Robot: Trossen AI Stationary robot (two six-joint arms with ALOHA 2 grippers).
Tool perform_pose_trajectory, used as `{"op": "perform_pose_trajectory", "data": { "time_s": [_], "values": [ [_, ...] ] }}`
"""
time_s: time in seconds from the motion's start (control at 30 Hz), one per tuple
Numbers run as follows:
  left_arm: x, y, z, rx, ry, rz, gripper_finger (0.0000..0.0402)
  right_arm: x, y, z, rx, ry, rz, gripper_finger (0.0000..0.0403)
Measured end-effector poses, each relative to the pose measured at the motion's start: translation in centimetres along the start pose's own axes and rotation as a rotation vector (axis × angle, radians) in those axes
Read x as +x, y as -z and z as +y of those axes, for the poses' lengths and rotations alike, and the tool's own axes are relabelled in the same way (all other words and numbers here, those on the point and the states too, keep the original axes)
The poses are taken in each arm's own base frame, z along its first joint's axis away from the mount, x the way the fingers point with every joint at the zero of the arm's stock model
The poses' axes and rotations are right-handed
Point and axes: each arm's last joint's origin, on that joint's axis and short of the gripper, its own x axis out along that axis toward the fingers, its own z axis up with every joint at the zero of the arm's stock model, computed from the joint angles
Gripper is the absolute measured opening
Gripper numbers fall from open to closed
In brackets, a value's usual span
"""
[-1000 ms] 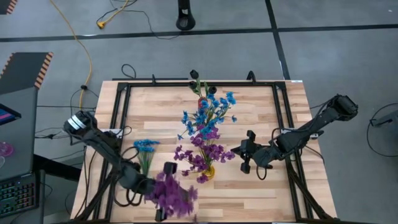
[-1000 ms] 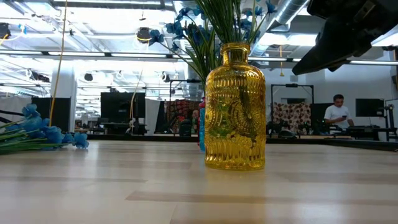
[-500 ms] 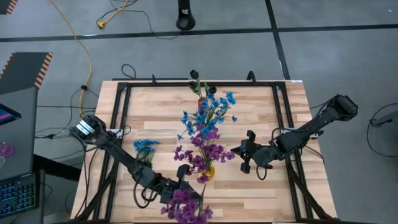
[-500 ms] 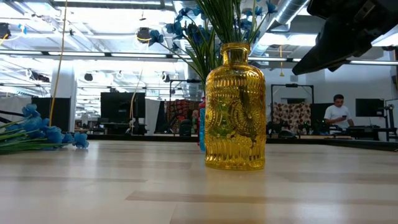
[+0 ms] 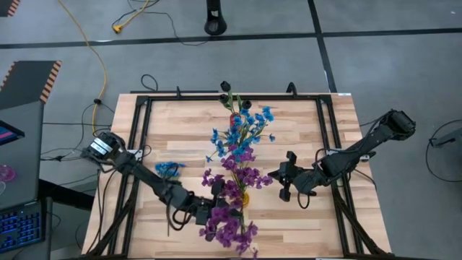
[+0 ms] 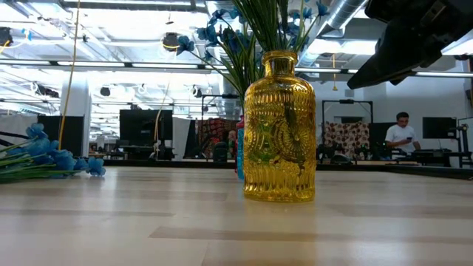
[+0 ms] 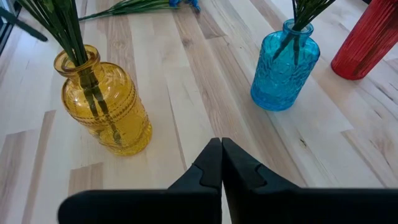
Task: Sort flowers into vase by color
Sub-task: Put the violet flower into the yellow crystal vase
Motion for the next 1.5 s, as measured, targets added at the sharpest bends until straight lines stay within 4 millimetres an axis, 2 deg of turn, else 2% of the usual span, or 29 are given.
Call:
{"op": "perform_pose_trajectory", "data": {
  "time_s": [0.4, 0.8, 1.3, 1.5],
  "values": [
    [0.3, 1.0, 0.9, -0.028, 0.002, 0.04, 0.0, 0.0, 0.0, 0.0, -0.002, 0.001, 0.002, 0.0033],
    [0.6, 1.9, 1.8, -0.147, -0.034, 0.098, 0.0, 0.0, 0.0, 0.0, -0.002, 0.001, 0.002, 0.0033],
    [0.4, 2.9, 1.6, -0.29, -0.07, 0.224, 0.0, 0.0, 0.0, 0.0, -0.002, 0.002, 0.002, 0.0033],
    [0.4, 2.7, 1.6, -0.294, -0.116, 0.209, 0.0, 0.0, 0.0, 0.0, -0.002, 0.002, 0.002, 0.0033]
  ]
}}
